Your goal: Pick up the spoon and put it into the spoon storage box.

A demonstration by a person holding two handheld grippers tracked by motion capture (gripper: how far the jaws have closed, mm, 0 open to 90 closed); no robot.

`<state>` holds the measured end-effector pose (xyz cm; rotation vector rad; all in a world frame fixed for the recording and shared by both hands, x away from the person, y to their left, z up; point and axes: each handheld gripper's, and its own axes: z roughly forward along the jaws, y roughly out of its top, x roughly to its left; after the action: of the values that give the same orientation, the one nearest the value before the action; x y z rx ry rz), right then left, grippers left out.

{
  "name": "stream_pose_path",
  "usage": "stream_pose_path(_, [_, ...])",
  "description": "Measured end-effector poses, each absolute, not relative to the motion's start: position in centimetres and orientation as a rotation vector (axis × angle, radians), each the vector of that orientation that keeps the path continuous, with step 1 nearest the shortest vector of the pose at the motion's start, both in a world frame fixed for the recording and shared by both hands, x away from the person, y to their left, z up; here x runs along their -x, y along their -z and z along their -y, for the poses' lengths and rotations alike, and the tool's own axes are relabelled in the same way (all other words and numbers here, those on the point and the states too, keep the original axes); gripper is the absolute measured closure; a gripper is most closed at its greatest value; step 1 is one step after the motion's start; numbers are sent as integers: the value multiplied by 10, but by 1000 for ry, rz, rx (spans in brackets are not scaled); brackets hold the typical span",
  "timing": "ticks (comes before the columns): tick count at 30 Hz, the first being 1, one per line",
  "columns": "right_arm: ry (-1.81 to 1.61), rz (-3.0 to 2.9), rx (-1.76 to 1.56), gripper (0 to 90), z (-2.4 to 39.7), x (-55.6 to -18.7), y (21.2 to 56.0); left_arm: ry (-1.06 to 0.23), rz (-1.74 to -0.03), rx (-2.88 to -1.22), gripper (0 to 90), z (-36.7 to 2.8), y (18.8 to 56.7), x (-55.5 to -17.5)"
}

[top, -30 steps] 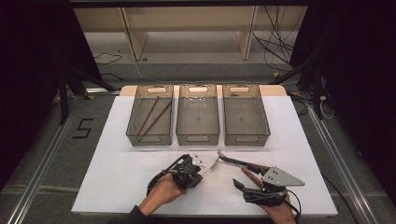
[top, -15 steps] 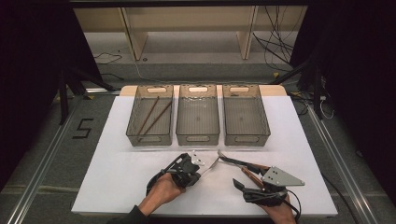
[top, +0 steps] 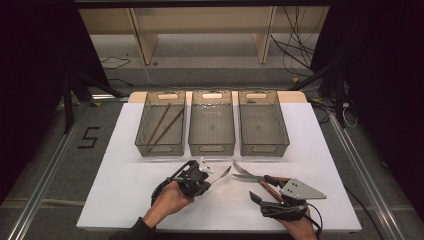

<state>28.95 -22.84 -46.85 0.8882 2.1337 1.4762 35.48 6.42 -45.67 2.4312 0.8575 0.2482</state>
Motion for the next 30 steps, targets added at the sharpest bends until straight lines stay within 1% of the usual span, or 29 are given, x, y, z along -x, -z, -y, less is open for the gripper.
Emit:
stream_pose_path(18, [-1480, -2127, -898, 269, 228, -290, 468, -277, -855, -2295, 891, -90, 419, -360])
stream_pose_path(24, [-1480, -2127, -899, 269, 228, -290, 468, -297, -866, -2240, 891, -100, 403, -369])
stream_pose_path(30, [-1484, -2124, -900, 269, 229, -290, 468, -325, -872, -2194, 891, -103, 385, -386])
